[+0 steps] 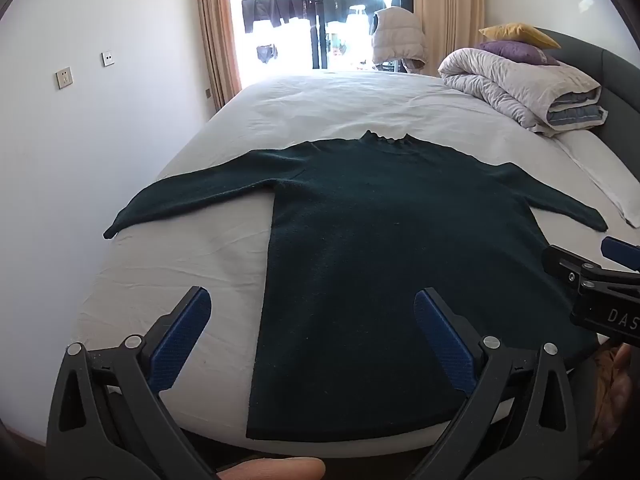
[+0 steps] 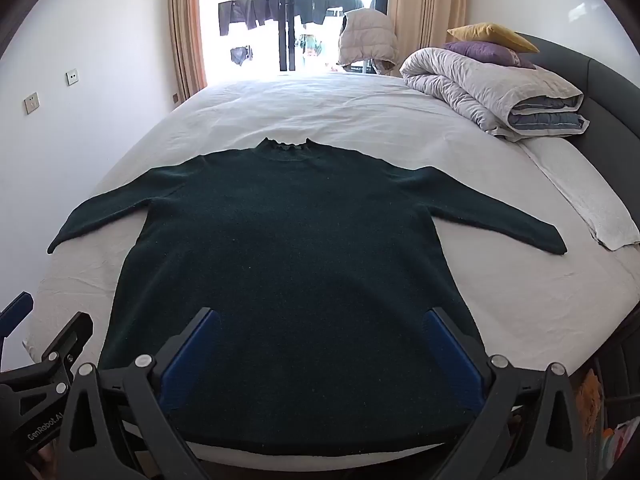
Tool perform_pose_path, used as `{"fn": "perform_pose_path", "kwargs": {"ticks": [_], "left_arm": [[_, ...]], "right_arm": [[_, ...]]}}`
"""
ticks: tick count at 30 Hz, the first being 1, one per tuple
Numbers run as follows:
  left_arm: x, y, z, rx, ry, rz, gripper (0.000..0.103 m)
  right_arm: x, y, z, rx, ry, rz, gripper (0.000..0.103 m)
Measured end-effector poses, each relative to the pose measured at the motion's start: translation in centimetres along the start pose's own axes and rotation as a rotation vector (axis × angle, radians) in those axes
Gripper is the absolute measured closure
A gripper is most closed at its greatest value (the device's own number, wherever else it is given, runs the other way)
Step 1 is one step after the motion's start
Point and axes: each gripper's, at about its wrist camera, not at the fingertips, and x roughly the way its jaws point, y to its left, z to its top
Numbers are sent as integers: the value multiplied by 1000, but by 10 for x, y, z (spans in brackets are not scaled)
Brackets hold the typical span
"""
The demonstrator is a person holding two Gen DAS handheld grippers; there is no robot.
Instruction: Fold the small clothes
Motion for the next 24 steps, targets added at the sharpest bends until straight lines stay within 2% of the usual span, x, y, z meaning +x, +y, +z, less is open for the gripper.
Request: {"fn": "perform_pose_path", "kwargs": {"ticks": [8, 10, 24], "left_arm": [[5, 18, 6, -26, 10, -20, 0], [2, 4, 2, 10, -11, 17, 0], [3, 4, 1, 10, -7, 16, 0]], "right_arm": [[3, 4, -3, -9, 4, -9, 0], [1, 3, -2, -9, 4, -10, 0], [0, 1, -4, -10, 5, -10, 0]]}}
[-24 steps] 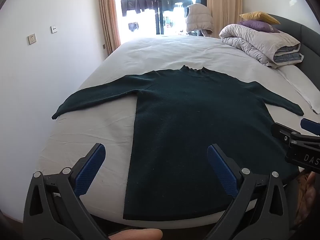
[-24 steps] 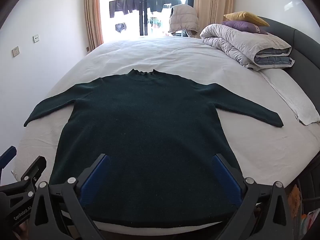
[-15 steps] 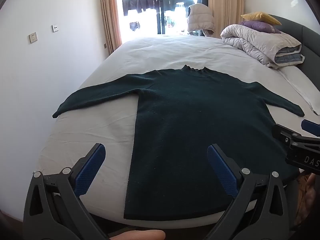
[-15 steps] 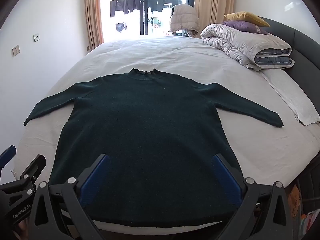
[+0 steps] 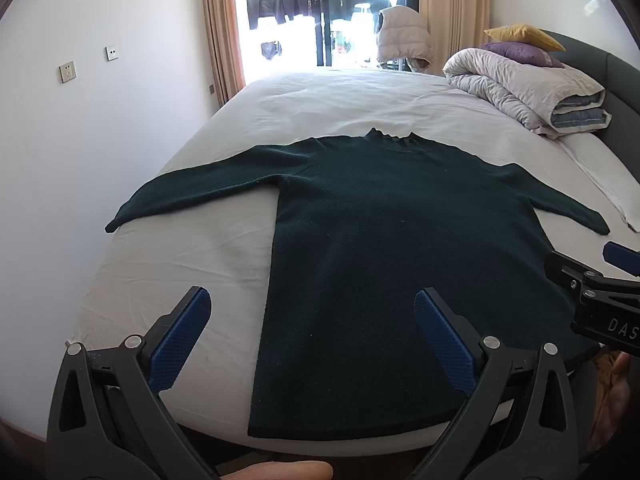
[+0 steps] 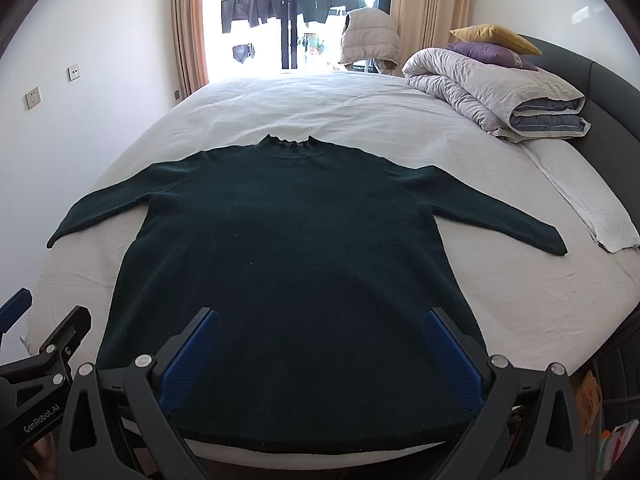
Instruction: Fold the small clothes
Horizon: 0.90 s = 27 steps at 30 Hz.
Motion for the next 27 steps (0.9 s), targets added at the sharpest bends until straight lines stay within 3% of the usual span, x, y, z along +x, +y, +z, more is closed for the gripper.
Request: {"fn": "perform_pose_path", "kwargs": {"ticks": [27], "left_arm": [[7, -5, -11, -3, 18, 6, 0]], "right_arm": [[8, 5, -11, -8, 10, 1, 0]]}}
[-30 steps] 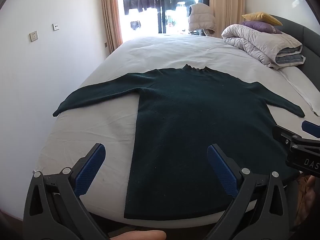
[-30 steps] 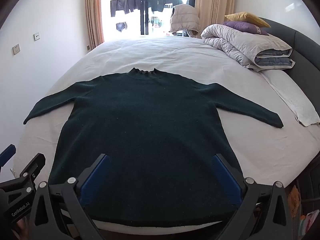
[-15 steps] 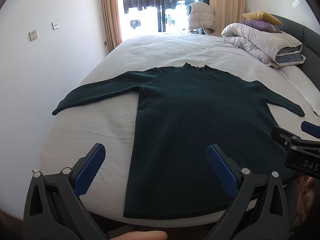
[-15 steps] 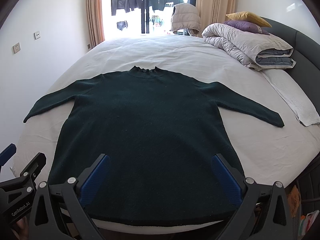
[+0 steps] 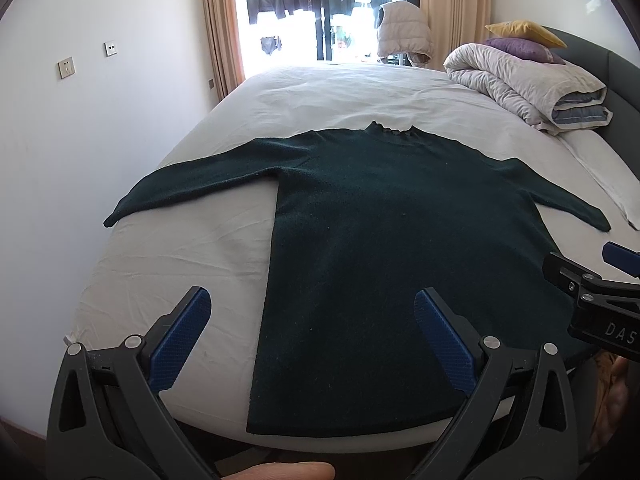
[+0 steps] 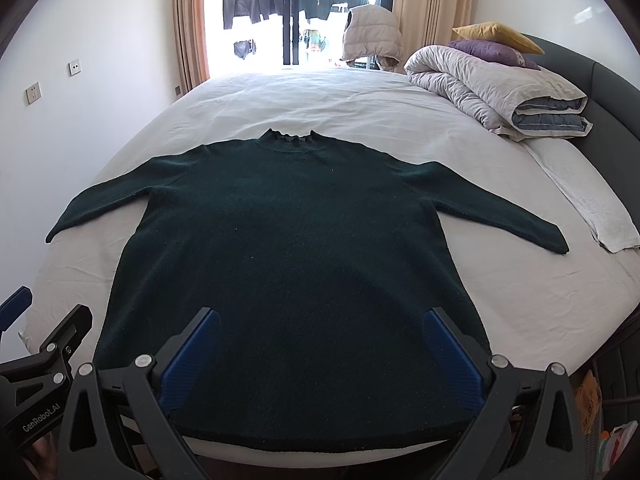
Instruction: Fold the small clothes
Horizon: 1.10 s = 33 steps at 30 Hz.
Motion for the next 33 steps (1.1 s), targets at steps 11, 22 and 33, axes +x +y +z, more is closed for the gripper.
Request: {"fn": "perform_pose_path", "kwargs": {"ticks": [11, 22, 33], "left_arm": [[2, -1, 0, -1, 11, 1, 0], [3, 0, 0, -7, 17, -2, 0], [5, 2, 1, -16, 25, -3, 0]], "right_arm": [[0, 0, 0, -1, 2, -1, 0], [0, 0, 0, -2, 1, -4, 0], [-2, -4, -2, -3, -1, -6, 0]]}}
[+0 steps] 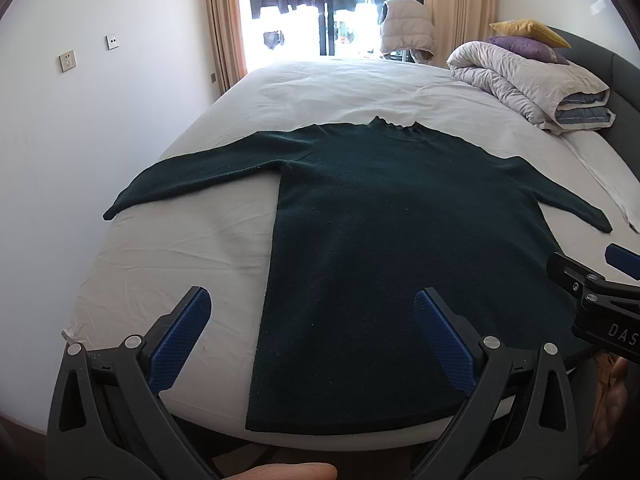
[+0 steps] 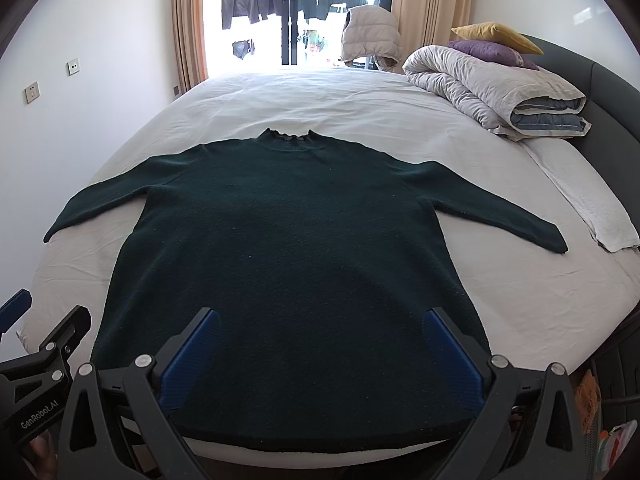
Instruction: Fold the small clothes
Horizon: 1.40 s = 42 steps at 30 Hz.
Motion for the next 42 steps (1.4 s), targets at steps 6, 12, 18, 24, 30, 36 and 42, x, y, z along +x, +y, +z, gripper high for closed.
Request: {"fn": "perform_pose_path", "kwargs": {"ticks": [6, 12, 18, 24, 30, 36, 42], "left_arm": [[1, 1, 0, -2, 3, 0, 0], [2, 3, 0, -10, 10, -1, 0], [7, 6, 2, -20, 20, -2, 0], [15, 13, 2, -40, 38, -9, 0], [39, 36, 4, -108, 68, -42, 0], [84, 108, 11, -332, 101, -182, 0], [129, 204, 23, -644, 40, -358, 0]], "right_arm": [[0, 0, 0, 0, 0, -1, 0], [0, 1, 0, -1, 0, -1, 0], [1, 1, 0, -1, 4, -1, 0], [7, 5, 3, -11, 14, -1, 0], [21, 14, 6, -33, 18, 4, 0], [35, 27, 18, -44, -49, 117, 0], [66, 37, 34, 39, -59, 268, 0]]}}
